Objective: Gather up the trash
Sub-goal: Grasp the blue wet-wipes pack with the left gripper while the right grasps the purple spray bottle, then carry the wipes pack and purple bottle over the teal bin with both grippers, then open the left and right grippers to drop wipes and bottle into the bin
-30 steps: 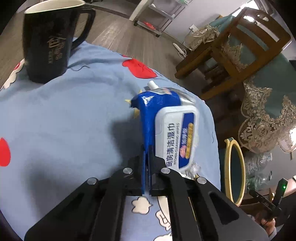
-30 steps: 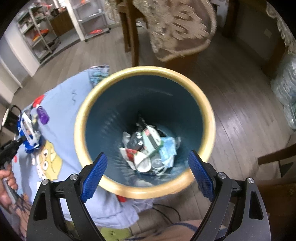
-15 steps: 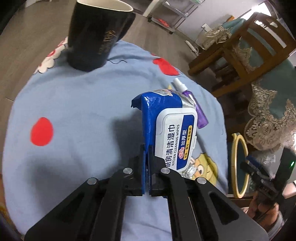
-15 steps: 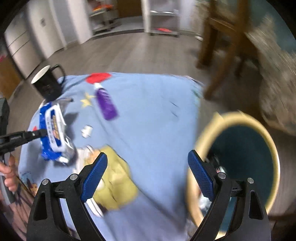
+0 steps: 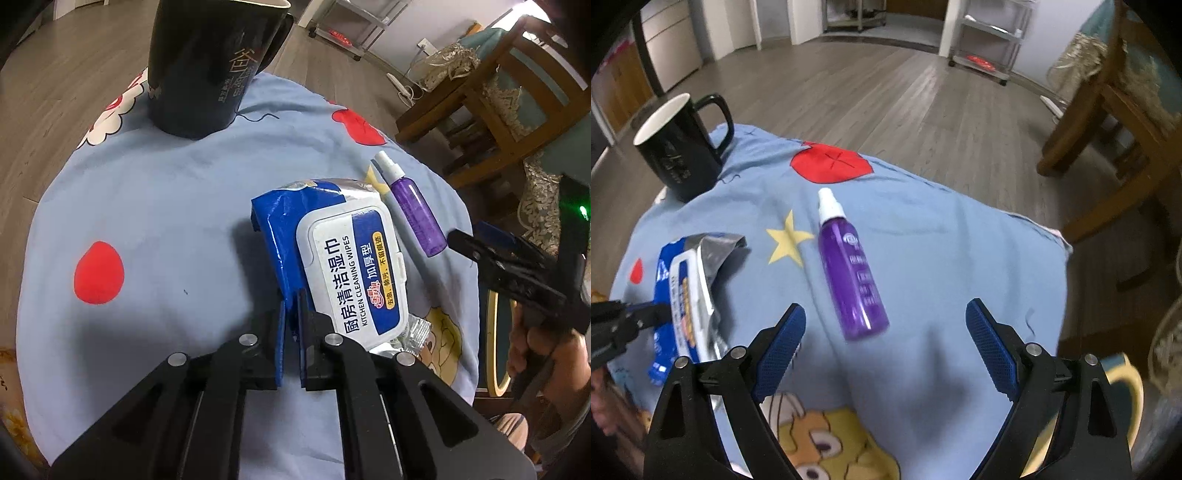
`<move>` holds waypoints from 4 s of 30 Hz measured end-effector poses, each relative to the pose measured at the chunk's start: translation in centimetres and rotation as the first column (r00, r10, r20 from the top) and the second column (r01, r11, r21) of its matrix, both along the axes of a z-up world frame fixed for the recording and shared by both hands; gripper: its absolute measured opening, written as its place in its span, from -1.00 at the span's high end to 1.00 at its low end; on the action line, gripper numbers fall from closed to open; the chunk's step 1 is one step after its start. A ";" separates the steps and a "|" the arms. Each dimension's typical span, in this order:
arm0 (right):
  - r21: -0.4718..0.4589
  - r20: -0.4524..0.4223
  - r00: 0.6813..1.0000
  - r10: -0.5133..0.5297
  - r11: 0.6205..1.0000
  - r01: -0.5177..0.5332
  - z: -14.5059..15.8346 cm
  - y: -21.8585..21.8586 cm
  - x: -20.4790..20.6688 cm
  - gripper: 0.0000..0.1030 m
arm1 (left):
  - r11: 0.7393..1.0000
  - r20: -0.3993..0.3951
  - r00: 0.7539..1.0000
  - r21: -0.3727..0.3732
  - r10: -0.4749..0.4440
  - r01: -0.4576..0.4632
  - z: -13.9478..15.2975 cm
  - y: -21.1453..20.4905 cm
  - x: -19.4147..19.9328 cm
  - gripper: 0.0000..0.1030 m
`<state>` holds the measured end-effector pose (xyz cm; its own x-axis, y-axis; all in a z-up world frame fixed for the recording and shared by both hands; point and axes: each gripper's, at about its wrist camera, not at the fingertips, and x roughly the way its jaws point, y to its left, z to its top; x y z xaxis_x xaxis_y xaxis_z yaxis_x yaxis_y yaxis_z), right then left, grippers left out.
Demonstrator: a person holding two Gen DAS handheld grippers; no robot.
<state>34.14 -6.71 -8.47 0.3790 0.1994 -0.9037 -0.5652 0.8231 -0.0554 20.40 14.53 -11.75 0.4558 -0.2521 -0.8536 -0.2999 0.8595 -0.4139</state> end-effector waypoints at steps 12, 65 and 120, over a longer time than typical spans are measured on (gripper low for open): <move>-0.046 -0.080 0.997 0.021 0.999 -0.024 -4.0 3.2 2.2 -0.21 | 1.000 -0.019 1.000 0.006 0.024 -0.024 -0.6 0.4 0.1 0.72; 0.368 -0.061 0.957 -0.285 0.884 0.287 5.2 -22.6 -15.6 0.35 | 0.980 0.203 0.961 -0.023 -0.189 0.198 6.0 -8.8 -4.0 0.99; 0.260 -0.254 0.790 -0.558 0.747 0.612 2.0 -35.5 -12.3 0.35 | 0.815 0.132 0.818 0.262 -0.560 0.516 7.3 -36.3 4.0 -0.03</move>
<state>21.88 -42.18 -6.50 0.3812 0.2632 -0.8862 0.0548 0.9505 0.3059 24.43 -21.82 -4.46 0.4598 -0.3363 -0.8219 0.3040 0.9292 -0.2101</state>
